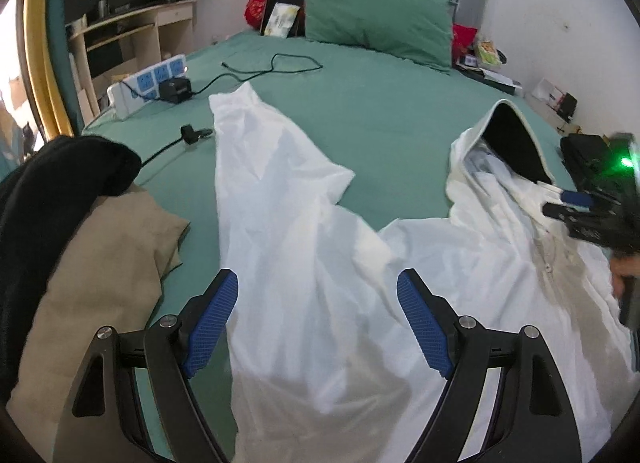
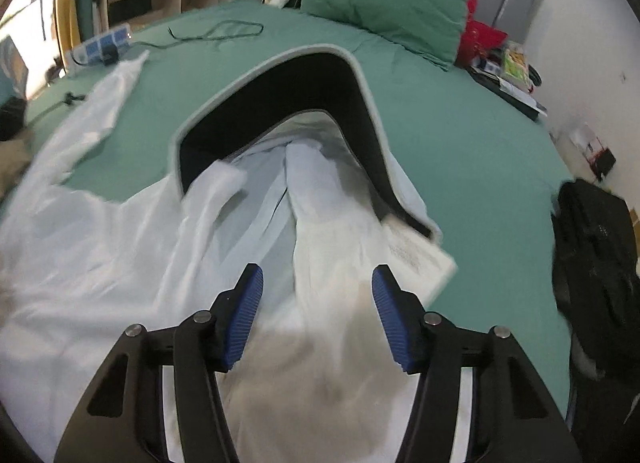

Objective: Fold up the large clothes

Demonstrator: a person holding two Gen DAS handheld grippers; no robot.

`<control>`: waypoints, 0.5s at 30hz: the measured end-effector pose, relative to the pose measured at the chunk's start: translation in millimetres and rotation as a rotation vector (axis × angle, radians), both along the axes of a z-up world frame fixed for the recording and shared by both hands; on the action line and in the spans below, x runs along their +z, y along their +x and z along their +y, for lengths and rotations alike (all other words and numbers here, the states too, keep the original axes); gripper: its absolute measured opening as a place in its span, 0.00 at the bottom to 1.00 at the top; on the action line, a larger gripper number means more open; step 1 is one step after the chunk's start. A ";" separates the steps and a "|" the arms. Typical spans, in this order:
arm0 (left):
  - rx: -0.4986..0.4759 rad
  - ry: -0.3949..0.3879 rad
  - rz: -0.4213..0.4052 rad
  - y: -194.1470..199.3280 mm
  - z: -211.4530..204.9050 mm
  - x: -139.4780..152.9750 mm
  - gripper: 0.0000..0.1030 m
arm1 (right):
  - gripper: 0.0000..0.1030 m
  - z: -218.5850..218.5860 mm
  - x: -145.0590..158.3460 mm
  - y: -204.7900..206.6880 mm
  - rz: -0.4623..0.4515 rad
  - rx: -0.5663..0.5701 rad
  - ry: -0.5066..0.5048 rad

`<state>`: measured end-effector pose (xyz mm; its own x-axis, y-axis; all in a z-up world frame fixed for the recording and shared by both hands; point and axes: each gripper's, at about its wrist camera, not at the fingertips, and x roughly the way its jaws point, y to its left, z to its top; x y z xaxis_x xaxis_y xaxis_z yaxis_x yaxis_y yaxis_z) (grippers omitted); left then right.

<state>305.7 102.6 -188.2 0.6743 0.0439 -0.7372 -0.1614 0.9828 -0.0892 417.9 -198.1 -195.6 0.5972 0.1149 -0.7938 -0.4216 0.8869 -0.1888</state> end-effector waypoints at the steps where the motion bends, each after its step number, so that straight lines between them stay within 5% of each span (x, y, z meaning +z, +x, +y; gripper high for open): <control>1: -0.004 0.008 0.008 0.6 2.7 -4.2 0.82 | 0.55 1.7 -5.0 8.5 0.006 -0.005 -0.004; 4: 0.003 0.012 0.026 0.8 9.3 -12.2 0.82 | 0.55 0.2 -28.4 36.3 0.068 -0.040 0.009; 6: 0.008 0.003 0.034 1.6 12.7 -15.0 0.82 | 0.15 -5.3 -33.7 41.7 0.103 -0.032 0.053; 8: 0.007 0.008 0.034 0.7 13.5 -14.9 0.82 | 0.09 -17.7 -23.5 40.8 0.115 -0.073 0.134; 11: 0.002 0.052 0.027 -1.7 9.8 -10.7 0.82 | 0.08 -36.4 14.2 21.8 0.006 -0.114 0.198; 15: -0.045 0.019 0.021 0.9 10.4 5.5 0.82 | 0.08 -44.6 66.6 -13.6 -0.081 -0.105 0.251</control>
<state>306.6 113.0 -182.7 0.6601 0.0280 -0.7507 -0.1192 0.9906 -0.0679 404.3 -242.7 -129.1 0.6766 0.2360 -0.6975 -0.3176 0.9481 0.0126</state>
